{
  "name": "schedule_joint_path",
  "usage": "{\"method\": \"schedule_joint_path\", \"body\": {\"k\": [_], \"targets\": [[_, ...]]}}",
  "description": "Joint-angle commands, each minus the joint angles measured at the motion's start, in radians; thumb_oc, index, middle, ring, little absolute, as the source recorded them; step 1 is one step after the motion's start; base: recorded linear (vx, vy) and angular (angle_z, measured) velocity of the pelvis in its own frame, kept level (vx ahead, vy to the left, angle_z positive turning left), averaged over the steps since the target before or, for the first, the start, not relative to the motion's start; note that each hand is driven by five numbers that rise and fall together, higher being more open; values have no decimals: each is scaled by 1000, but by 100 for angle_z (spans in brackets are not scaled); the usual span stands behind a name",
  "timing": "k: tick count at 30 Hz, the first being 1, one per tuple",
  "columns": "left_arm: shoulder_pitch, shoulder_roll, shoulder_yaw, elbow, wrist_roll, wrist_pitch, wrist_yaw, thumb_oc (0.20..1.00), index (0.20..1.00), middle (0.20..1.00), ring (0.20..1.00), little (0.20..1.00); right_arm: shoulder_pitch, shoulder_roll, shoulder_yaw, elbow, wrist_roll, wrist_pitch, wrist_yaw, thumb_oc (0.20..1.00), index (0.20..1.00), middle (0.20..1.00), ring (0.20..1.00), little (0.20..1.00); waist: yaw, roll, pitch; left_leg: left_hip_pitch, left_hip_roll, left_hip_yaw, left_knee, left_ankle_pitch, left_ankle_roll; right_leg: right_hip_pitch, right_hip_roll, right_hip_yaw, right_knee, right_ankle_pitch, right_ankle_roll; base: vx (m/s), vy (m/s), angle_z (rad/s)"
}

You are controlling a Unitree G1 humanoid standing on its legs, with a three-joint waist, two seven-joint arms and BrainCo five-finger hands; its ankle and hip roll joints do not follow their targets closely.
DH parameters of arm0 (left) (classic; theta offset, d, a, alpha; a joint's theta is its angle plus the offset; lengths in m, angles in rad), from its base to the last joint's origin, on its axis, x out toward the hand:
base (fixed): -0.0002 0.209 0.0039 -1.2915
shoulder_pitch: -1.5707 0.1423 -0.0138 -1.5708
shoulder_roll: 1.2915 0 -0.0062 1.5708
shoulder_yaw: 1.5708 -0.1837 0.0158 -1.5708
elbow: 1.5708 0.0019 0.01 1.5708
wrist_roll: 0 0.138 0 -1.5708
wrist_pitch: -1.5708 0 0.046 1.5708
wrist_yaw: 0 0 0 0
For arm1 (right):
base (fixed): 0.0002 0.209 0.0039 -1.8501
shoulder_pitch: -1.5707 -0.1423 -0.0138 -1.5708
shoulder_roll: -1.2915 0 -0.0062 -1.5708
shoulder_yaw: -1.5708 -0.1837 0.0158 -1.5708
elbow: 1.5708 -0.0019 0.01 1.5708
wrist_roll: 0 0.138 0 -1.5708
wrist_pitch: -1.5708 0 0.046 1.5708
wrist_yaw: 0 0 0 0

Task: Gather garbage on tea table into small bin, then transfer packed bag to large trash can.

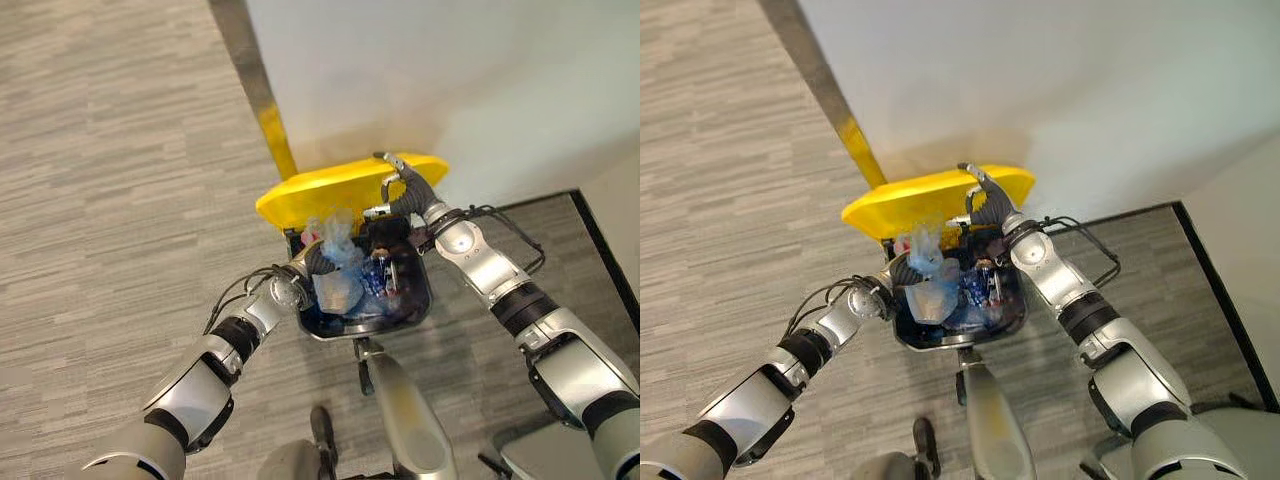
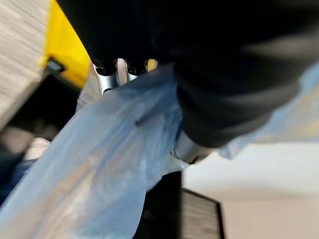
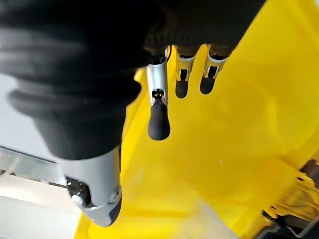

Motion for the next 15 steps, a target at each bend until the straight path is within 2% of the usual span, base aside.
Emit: {"method": "schedule_joint_path", "body": {"k": [1, 2, 3, 10, 15], "targets": [[22, 18, 10, -44, 135, -21, 86, 200, 200, 200, 200, 200, -23, 34, -19, -13, -2, -39, -30, 1000, 1000, 1000, 1000, 1000, 38, -37, -16, 38, -70, -21, 114, -182, 32, -61, -81, -43, -126, 198, 94, -40, -5, 2], [25, 16, 8, -36, 161, -15, 87, 630, 630, 630, 630, 630, -9, 29, -24, -48, -1, -44, -31, 1000, 1000, 1000, 1000, 1000, 35, -37, -5, 27, -69, -18, 126, -186, 31, -67, -84, -41, -121, 197, 93, -27, -9, 3], [31, 11, 11, -33, 169, -13, 82, 1000, 1000, 1000, 1000, 1000, 5, 27, -25, -69, -2, -50, -26, 1000, 1000, 1000, 1000, 1000, 34, -37, 0, 18, -69, -19, 135, -187, 31, -72, -85, -39, -118, 196, 92, -29, -14, 3], [115, 11, 50, -99, 166, -20, 61, 1000, 1000, 1000, 1000, 1000, 94, 37, -40, -109, -27, -54, -10, 1000, 1000, 1000, 1000, 1000, 44, -33, -4, 26, -64, -22, 120, -182, 27, -67, -85, -42, -128, 209, 99, -23, -22, 4], [208, 40, 140, -218, 74, -37, 67, 1000, 1000, 1000, 1000, 1000, 181, 42, -84, -137, -35, -50, 5, 1000, 1000, 1000, 1000, 1000, 56, -40, -34, 45, -64, -27, 118, -182, 29, -34, -95, -46, -147, 215, 102, -30, -17, 2]]}}
